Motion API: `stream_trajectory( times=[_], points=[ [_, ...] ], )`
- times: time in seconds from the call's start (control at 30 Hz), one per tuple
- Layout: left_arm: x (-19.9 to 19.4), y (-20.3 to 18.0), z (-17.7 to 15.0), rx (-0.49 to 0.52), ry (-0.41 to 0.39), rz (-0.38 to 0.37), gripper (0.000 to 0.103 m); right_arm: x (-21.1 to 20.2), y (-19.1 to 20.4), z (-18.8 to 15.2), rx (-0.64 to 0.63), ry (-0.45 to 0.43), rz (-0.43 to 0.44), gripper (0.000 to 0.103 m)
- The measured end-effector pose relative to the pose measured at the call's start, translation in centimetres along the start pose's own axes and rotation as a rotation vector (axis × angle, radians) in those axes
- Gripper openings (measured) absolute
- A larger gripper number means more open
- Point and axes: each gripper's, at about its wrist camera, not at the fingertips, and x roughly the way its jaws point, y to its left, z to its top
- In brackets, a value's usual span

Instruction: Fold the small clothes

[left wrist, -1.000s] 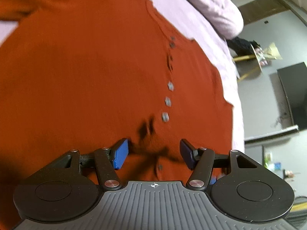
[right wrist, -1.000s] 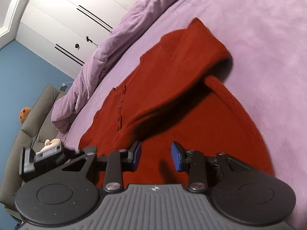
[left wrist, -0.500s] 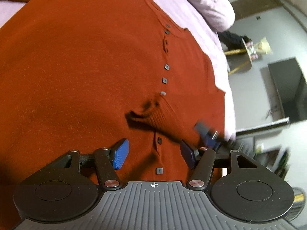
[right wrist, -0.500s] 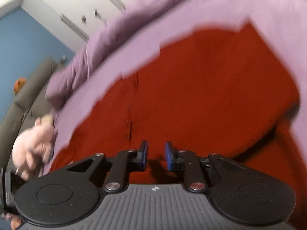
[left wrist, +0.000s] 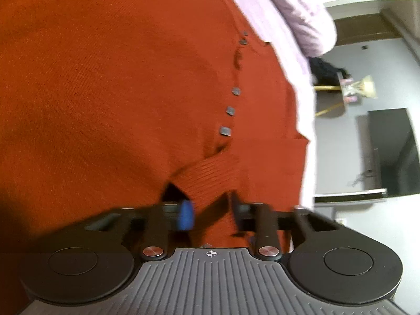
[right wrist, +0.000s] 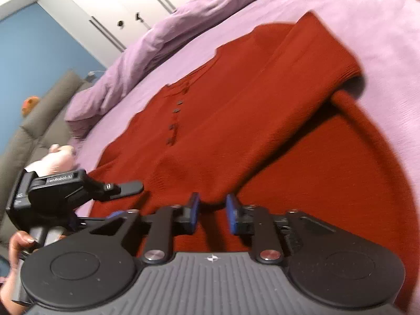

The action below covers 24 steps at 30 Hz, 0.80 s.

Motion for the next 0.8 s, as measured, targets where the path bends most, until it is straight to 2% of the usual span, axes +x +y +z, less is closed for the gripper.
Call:
stream_trajectory(
  times=[0.1, 0.23, 0.27, 0.33, 0.43, 0.53, 0.7, 0.8],
  points=[
    [-0.5, -1.4, 1.0, 0.075, -0.015, 0.034, 0.007, -0.5, -0.3, 0.6, 0.026, -0.017, -0.017, 0.029],
    [-3.5, -6.9, 3.3, 0.389, -0.150, 0.129, 0.007, -0.7, -1.4, 2.4, 0.068, -0.060, -0.044, 0.034],
    [-4.2, -7.9, 3.9, 0.453, -0.190, 0.173, 0.007, -0.6, -1.7, 3.0, 0.077, -0.072, -0.052, 0.034],
    [-5.2, -9.2, 5.3, 0.552, -0.277, 0.309, 0.007, -0.1, -2.3, 4.0, 0.098, -0.101, -0.067, 0.035],
    [-6.0, -9.5, 6.9, 0.652, -0.399, 0.493, 0.008, 1.0, -3.6, 5.7, 0.173, -0.125, -0.067, 0.035],
    [-6.0, -8.2, 8.4, 0.646, -0.424, 0.547, 0.008, 2.0, -4.5, 7.1, 0.235, -0.144, -0.052, 0.035],
    [-5.0, -4.4, 10.5, 0.531, -0.378, 0.515, 0.008, 3.9, -5.7, 8.7, 0.336, -0.177, -0.016, 0.047],
    [-5.4, -3.4, 11.0, 0.485, -0.394, 0.471, 0.008, 5.2, -6.1, 9.6, 0.389, -0.190, -0.017, 0.045]
  ],
)
